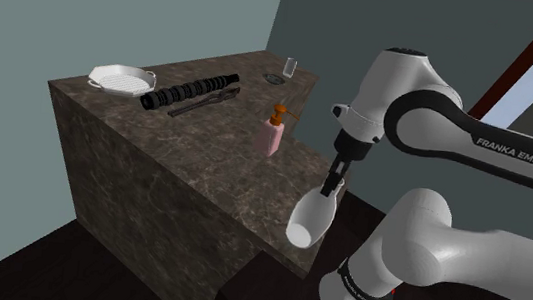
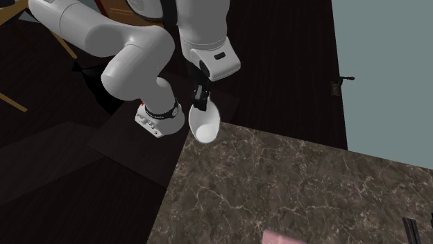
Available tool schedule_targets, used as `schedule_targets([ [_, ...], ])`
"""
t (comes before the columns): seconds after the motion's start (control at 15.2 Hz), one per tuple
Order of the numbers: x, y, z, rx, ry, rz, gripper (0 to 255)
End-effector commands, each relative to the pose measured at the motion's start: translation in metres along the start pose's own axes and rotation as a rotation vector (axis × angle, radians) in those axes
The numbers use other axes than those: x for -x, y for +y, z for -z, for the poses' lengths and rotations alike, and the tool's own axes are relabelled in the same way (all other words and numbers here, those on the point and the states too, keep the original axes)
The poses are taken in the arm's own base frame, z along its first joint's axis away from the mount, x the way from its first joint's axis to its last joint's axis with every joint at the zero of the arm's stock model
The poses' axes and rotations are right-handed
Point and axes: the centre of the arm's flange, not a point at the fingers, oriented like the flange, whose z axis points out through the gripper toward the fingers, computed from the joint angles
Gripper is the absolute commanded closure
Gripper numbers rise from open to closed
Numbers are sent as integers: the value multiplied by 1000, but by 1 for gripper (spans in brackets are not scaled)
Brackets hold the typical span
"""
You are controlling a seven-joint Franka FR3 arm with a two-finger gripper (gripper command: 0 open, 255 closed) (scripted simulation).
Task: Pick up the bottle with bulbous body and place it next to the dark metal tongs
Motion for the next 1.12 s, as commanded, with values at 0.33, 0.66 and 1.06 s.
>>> schedule_targets([
  [0.33,2,0,37,0,0,0,255],
  [0.66,4,0,63,0,0,0,255],
  [1.06,5,1,95,0,0,0,255],
])
